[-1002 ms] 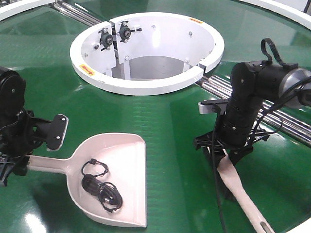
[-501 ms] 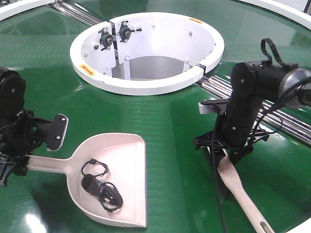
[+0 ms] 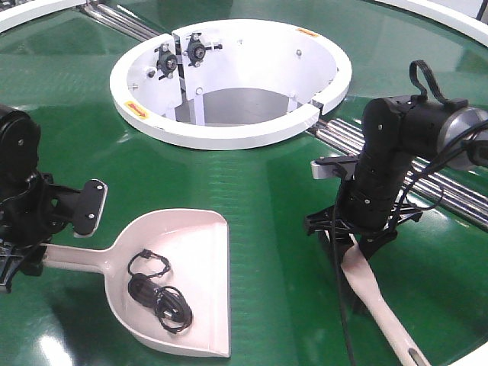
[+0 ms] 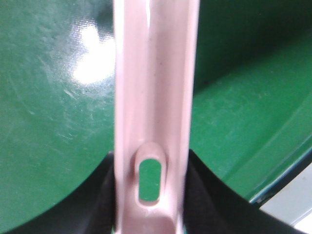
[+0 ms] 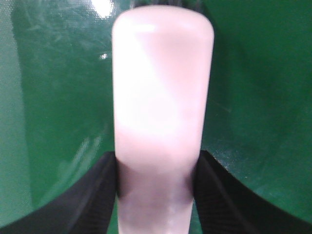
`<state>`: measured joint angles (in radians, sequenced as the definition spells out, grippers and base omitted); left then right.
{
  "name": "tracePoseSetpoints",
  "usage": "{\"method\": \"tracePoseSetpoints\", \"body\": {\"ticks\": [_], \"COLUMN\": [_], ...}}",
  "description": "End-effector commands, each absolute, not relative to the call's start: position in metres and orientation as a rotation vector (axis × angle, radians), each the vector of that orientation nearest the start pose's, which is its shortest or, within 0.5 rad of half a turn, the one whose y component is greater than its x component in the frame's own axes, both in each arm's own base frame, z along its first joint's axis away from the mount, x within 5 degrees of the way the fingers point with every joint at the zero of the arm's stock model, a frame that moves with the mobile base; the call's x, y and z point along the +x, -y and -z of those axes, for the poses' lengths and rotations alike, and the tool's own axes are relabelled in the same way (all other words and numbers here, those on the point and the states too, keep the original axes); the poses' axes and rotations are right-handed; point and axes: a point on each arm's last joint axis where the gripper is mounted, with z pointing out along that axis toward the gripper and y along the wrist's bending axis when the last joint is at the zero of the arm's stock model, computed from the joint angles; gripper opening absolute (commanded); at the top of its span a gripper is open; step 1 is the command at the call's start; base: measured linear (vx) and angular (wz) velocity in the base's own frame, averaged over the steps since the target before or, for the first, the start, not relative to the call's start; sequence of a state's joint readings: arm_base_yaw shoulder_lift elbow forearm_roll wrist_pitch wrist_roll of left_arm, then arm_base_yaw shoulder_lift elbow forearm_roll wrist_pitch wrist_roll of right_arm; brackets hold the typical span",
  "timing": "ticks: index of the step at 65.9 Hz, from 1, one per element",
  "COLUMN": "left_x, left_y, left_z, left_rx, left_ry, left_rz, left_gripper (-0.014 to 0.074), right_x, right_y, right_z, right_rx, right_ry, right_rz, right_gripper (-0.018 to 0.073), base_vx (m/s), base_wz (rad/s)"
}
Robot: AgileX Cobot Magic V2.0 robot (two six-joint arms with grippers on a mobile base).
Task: Clean and inspect green conveyor with broom and dustpan
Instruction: 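Move the brush with the right gripper back beside the dustpan, then open the right gripper, release the brush, and lift away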
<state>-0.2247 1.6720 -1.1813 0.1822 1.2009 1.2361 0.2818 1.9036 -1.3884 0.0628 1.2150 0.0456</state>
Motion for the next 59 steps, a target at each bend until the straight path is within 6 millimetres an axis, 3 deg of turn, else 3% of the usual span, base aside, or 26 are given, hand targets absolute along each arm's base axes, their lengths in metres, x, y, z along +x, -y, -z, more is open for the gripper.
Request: {"method": "tracePoseSetpoints", "body": {"ticks": [1, 11, 18, 32, 48, 59], "left_x": [0.297, 0.297, 0.297, 0.297, 0.297, 0.297], "left_y": [0.056, 0.056, 0.056, 0.056, 0.056, 0.056], "left_z": [-0.248, -0.248, -0.248, -0.248, -0.248, -0.248], "left_rx": [2.240, 2.240, 2.240, 2.240, 2.240, 2.240], "left_ry": [-2.292, -2.292, -2.292, -2.292, -2.292, -2.292], "left_rz": [-0.236, -0.236, -0.236, -0.236, -0.236, -0.236], "left_gripper": [-0.0023, -0.0023, -0.0023, -0.0023, -0.0023, -0.0023], "right_x": [0.343, 0.342, 0.343, 0.339, 0.314, 0.285], "right_y": [-0.103, -0.103, -0.105, -0.102, -0.090, -0.080], "right_z": [-0.223, -0.227, -0.244, -0.297, -0.360, -0.372], "right_rx": [-0.334, -0.327, -0.307, -0.314, -0.336, -0.372], "right_ry": [-3.162, -3.140, -3.026, -2.712, -2.396, -2.154], "right_rz": [-0.097, -0.114, -0.155, -0.190, -0.142, -0.118], "right_gripper": [0.0387, 0.0542, 0.0609, 0.0612, 0.0592, 0.0591], "base_vx": [0.00, 0.00, 0.00, 0.00, 0.00, 0.00], "base_wz": [0.00, 0.00, 0.00, 0.00, 0.00, 0.00]}}
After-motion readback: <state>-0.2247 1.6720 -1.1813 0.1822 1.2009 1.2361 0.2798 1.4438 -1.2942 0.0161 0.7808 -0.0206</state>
